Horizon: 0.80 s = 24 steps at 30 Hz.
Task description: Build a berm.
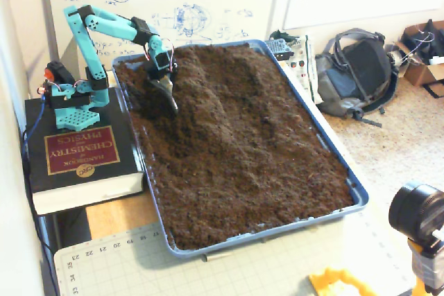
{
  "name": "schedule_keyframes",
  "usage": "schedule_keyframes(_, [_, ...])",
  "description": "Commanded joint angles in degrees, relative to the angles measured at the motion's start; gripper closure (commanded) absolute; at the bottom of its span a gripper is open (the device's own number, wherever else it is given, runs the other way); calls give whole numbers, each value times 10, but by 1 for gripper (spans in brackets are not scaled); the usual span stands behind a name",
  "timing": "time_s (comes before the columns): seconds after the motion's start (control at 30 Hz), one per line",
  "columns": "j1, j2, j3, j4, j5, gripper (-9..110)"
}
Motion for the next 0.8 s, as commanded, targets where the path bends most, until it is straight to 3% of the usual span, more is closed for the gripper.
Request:
schedule_keyframes(0.0, [-26, 78, -46, -4, 6, 101])
schedule_keyframes(0.77, [-118, 256, 0, -11, 7, 101])
